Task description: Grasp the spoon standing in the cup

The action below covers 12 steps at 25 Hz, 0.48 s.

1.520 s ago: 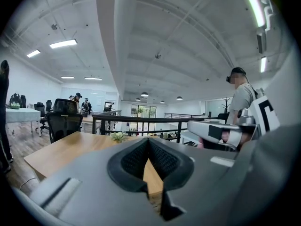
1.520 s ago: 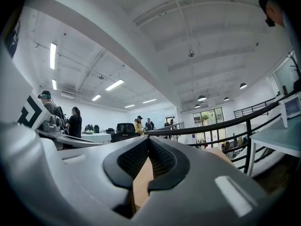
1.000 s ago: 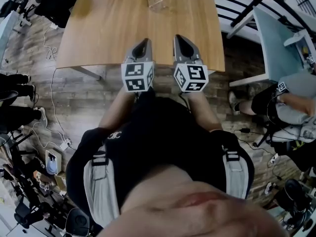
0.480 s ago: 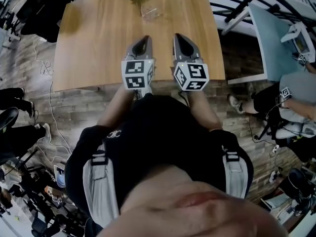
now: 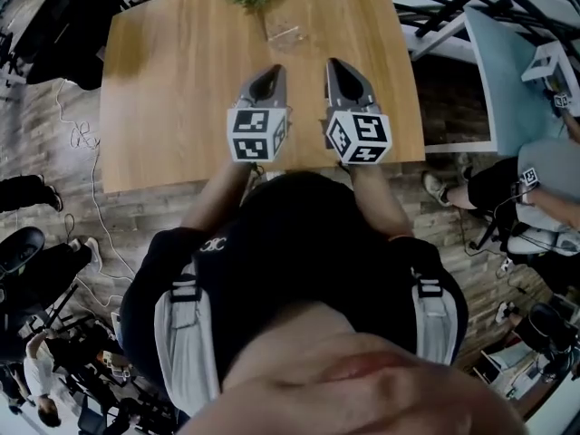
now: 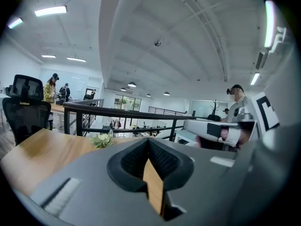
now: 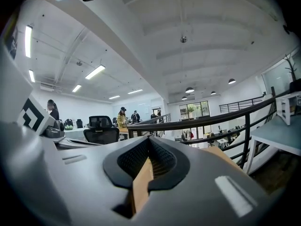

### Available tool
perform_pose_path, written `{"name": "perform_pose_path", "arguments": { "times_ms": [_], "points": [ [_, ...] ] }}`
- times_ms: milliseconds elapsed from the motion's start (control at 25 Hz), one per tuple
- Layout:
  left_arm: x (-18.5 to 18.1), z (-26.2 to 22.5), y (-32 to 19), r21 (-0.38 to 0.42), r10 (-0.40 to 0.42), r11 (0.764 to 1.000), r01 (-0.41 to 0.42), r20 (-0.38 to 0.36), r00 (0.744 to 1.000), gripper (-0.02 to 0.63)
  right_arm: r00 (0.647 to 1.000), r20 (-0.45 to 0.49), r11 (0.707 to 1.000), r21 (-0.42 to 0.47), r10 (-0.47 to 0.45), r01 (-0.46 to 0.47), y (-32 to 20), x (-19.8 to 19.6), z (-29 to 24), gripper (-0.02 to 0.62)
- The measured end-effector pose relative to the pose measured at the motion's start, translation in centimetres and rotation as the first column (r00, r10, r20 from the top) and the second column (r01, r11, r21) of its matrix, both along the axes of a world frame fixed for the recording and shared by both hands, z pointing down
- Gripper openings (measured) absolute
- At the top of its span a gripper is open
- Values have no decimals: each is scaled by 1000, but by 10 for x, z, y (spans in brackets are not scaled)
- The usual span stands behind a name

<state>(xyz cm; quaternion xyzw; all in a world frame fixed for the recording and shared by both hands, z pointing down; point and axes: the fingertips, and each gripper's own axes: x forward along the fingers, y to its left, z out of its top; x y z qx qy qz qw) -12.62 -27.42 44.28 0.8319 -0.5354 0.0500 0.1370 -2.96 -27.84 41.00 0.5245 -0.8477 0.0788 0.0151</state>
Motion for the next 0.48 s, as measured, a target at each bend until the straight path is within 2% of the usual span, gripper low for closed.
{"name": "perform_pose_path", "arguments": {
  "times_ms": [280, 480],
  "points": [
    [-7, 14, -32, -13, 7, 1000, -7, -12, 1000, 12, 999, -36, 999, -14, -31, 31, -23, -12, 7, 0],
    [7, 26, -54, -4, 31, 1000, -31, 78, 996, 11, 997, -62, 999, -13, -50, 49, -42, -3, 11, 0]
  ]
}}
